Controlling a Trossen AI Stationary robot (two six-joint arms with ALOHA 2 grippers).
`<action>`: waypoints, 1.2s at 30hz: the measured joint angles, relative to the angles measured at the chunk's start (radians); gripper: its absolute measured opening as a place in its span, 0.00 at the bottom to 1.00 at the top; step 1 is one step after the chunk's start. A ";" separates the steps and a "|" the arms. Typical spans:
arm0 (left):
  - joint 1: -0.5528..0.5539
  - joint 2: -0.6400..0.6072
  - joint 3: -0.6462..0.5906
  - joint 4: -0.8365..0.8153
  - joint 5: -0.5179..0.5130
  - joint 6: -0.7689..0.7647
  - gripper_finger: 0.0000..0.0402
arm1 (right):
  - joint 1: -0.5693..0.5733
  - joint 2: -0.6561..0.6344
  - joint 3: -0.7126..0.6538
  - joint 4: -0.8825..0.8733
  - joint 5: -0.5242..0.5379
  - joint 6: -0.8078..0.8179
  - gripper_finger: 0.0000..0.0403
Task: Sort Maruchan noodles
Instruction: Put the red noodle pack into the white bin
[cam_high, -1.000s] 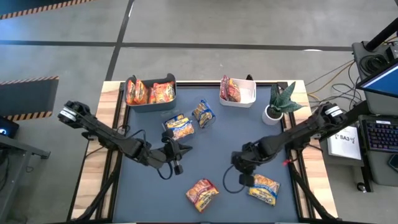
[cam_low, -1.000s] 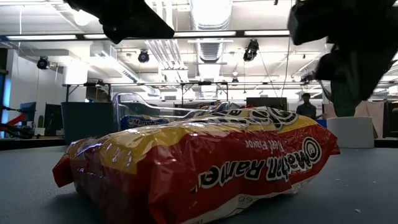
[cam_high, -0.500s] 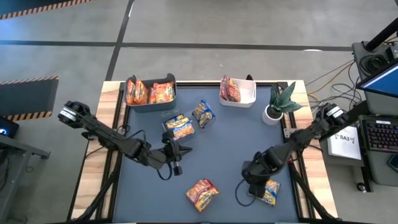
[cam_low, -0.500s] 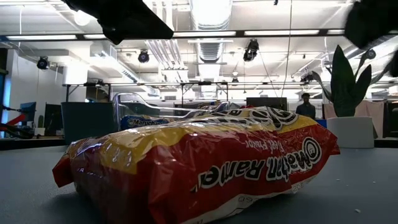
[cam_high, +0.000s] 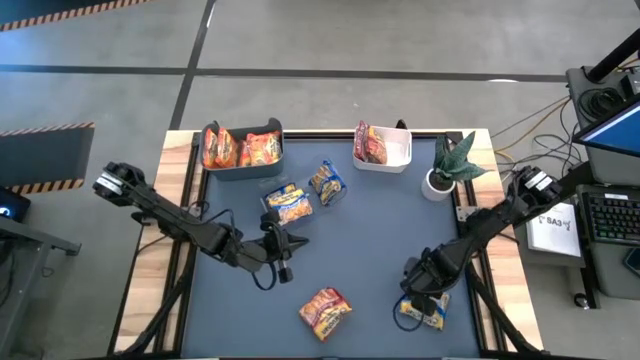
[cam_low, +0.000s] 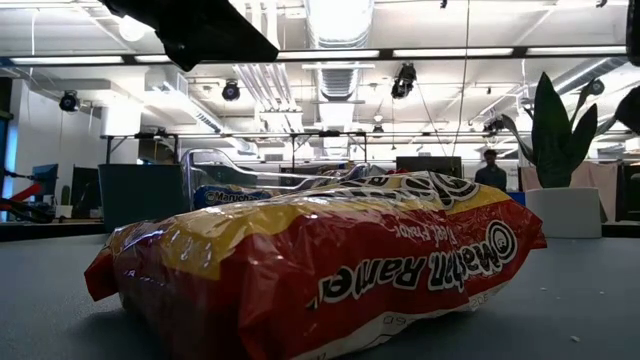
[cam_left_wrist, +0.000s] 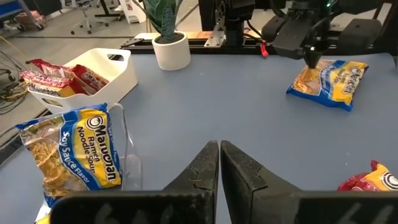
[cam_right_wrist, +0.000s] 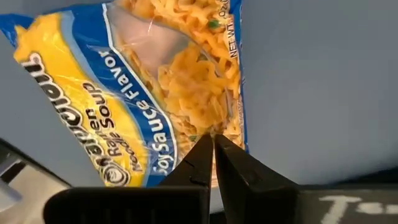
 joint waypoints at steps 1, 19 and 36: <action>0.000 0.000 0.000 0.000 0.000 0.002 0.00 | 0.000 0.000 -0.002 0.004 0.019 -0.003 0.02; 0.003 0.000 -0.001 0.020 -0.006 0.035 0.00 | -0.082 -0.068 0.284 0.124 0.677 -0.341 0.02; -0.076 0.016 -0.015 -0.010 0.490 -0.106 0.00 | -0.159 0.042 0.297 0.407 0.554 -0.306 0.03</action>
